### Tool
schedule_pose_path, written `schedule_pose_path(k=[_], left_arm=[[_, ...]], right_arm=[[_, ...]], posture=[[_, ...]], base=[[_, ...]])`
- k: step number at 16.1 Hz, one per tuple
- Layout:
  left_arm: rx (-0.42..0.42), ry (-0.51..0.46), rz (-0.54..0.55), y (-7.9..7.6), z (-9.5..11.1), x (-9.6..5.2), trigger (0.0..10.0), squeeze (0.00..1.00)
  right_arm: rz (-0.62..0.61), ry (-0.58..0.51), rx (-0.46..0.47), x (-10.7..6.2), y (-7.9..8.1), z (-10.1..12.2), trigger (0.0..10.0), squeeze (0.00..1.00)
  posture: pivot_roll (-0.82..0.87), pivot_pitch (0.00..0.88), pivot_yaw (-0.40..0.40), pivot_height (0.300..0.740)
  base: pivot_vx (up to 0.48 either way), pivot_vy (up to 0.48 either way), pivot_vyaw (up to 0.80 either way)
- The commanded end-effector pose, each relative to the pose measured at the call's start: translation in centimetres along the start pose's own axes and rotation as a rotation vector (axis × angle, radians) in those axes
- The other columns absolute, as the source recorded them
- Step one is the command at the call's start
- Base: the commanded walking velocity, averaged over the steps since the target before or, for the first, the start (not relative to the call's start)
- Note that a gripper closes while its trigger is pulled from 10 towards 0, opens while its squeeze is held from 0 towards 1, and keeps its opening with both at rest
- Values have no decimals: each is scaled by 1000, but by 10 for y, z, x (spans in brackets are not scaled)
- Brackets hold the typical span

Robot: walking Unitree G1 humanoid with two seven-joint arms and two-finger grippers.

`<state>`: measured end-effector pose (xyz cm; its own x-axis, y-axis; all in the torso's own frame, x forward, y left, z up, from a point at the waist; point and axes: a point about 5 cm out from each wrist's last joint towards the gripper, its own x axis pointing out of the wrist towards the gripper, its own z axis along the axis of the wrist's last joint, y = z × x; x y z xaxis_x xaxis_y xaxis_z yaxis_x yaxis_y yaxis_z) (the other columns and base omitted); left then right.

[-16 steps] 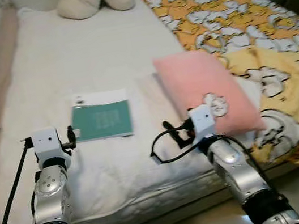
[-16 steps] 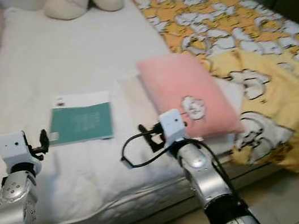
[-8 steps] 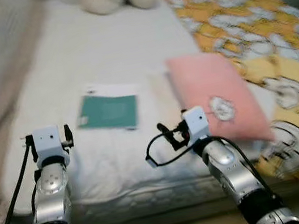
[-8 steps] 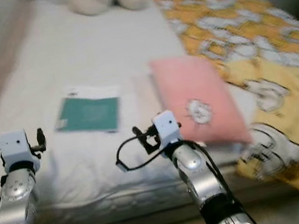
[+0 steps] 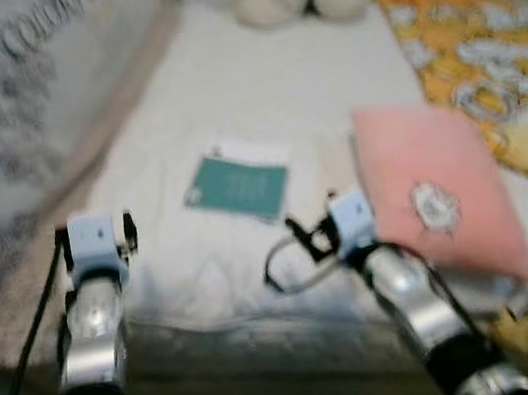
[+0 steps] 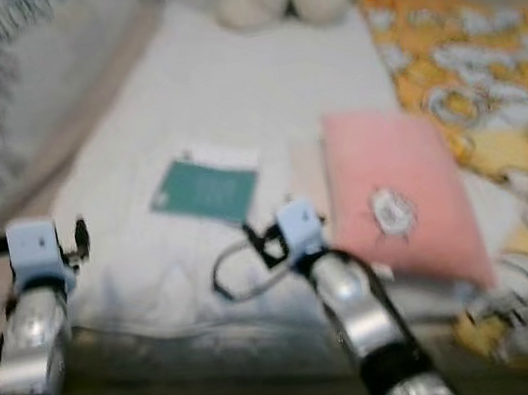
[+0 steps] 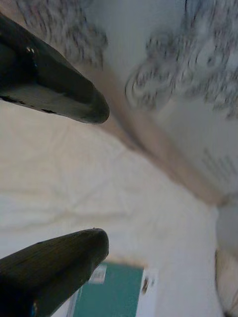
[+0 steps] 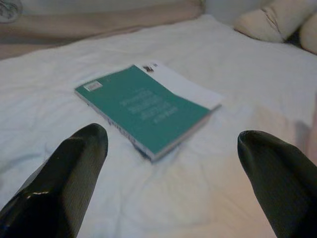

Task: Clean up the room

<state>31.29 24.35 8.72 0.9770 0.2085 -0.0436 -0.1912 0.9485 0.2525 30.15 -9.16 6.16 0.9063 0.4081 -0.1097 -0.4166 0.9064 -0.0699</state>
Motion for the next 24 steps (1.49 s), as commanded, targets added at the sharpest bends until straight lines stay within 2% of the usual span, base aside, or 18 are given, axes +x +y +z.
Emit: schedule_pose_path(k=[1, 4, 6, 8, 9, 11, 14, 18, 20, 22, 23, 24], left_arm=[[35, -23, -33, -6, 8, 6, 10000, 0], [-69, 48, -24, -4, 0, 11, 10000, 0], [-60, 62, -40, -8, 1, 16, 10000, 0], [-11, 33, -64, -13, 12, 25, 10000, 0], [-16, 25, -65, -13, 14, 26, 10000, 0], [-86, 11, -40, -10, 14, 25, 10000, 0], [-124, 7, -24, -12, 14, 25, 10000, 0], [-79, -50, -87, -20, 27, 30, 10000, 0], [-98, -42, -110, -23, 29, 32, 10000, 0], [-113, -40, -57, -17, 34, 38, 10000, 0], [-110, -8, 36, -1, 37, 44, 10000, 0], [-120, 22, 41, 3, 37, 47, 10000, 0]], right_arm=[[-27, 2, -16, -4, -6, -3, 10000, 0], [-28, -16, -27, -8, -7, -2, 10000, 0], [-22, -23, -39, -11, -7, -2, 10000, 0], [-8, -7, -70, -17, -7, -4, 10000, 0], [-12, -8, -75, -18, -8, -5, 10000, 0], [-50, -26, -68, -16, -11, -3, 10000, 0], [-46, -46, -60, -8, -10, 5, 10000, 0], [-45, -59, -55, -5, -7, 8, 10000, 0], [-46, -59, -55, -5, -7, 8, 10000, 0], [-48, -56, -55, -8, -7, 7, 10000, 0], [-45, -52, -53, -11, -7, 6, 10000, 0], [-41, -49, -54, -13, -7, 5, 10000, 0]], posture=[[-24, 0, -86, 740], [-46, 0, -87, 740], [-65, 0, -92, 740], [-89, 0, -91, 740], [-95, 0, -87, 740], [-101, 0, -75, 740], [-89, 0, -73, 740], [-86, 0, -65, 740], [-89, 0, -65, 740], [-108, 0, -63, 740], [-119, 0, -62, 740], [-125, 0, -64, 740]], base=[[0, 0, -731], [0, 0, 0], [0, 0, 0], [0, 0, -391], [0, 0, -775], [0, 0, 0], [480, 0, 0], [480, 0, 0], [480, 0, 0], [480, 0, 0], [480, 0, 0], [0, 0, 0]])
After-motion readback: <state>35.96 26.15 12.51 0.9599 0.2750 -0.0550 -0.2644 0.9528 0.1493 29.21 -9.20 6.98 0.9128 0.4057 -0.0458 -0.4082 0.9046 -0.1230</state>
